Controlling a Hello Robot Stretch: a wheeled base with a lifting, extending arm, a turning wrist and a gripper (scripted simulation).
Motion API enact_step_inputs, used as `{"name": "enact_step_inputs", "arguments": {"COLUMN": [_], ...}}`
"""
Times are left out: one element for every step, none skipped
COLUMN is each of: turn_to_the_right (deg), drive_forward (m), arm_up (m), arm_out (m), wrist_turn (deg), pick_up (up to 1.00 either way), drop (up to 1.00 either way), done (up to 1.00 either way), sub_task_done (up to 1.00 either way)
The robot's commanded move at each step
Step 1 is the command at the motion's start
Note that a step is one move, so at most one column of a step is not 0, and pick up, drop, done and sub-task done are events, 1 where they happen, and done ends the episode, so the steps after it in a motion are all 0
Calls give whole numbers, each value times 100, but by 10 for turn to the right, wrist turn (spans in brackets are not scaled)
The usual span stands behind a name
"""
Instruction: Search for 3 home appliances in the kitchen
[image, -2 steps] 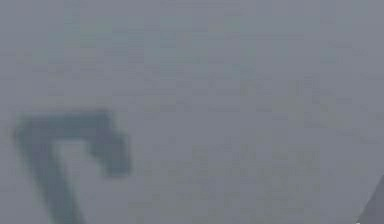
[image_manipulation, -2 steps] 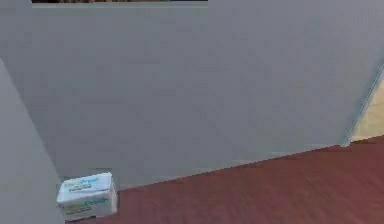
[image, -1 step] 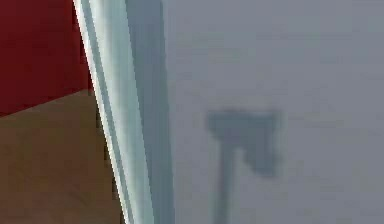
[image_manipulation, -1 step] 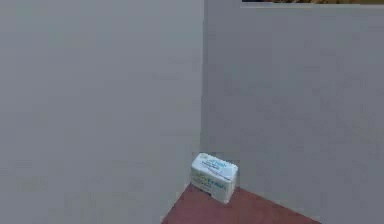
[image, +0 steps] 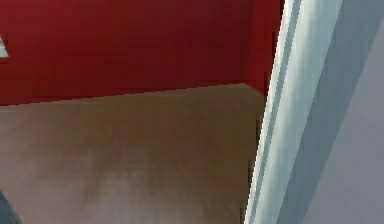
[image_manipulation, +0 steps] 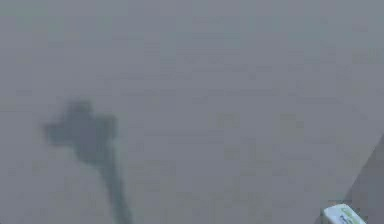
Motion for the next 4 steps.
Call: {"name": "enact_step_inputs", "arguments": {"turn_to_the_right": [-150, 0, 450, 150], "drive_forward": [0, 60, 0, 0], "arm_up": [0, 0, 0, 0], "arm_out": [0, 0, 0, 0], "wrist_turn": [0, 0, 0, 0], "pick_up": [0, 0, 0, 0], "drop": [0, 0, 0, 0], "done": [0, 0, 0, 0], "sub_task_done": [0, 0, 0, 0]}}
